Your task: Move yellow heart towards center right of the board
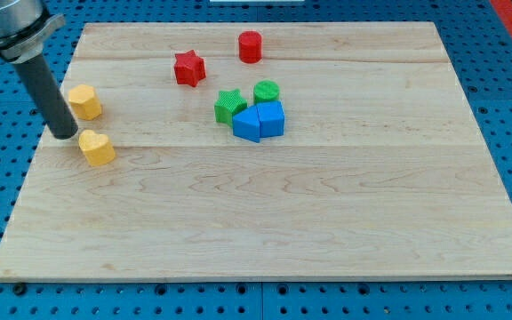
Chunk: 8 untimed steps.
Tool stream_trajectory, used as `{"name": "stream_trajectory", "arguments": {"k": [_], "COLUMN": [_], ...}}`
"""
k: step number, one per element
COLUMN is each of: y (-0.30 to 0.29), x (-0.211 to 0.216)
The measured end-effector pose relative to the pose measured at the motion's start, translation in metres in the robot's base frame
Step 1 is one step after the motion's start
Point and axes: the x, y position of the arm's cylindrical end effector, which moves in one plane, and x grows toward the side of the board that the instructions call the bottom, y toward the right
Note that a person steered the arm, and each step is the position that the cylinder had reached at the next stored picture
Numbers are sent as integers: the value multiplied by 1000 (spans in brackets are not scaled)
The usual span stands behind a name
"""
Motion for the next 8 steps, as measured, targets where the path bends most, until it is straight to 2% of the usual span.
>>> {"name": "stream_trajectory", "arguments": {"k": [1, 3, 5, 6, 8], "y": [21, 185, 295, 330, 291], "x": [22, 22, 22, 22, 37]}}
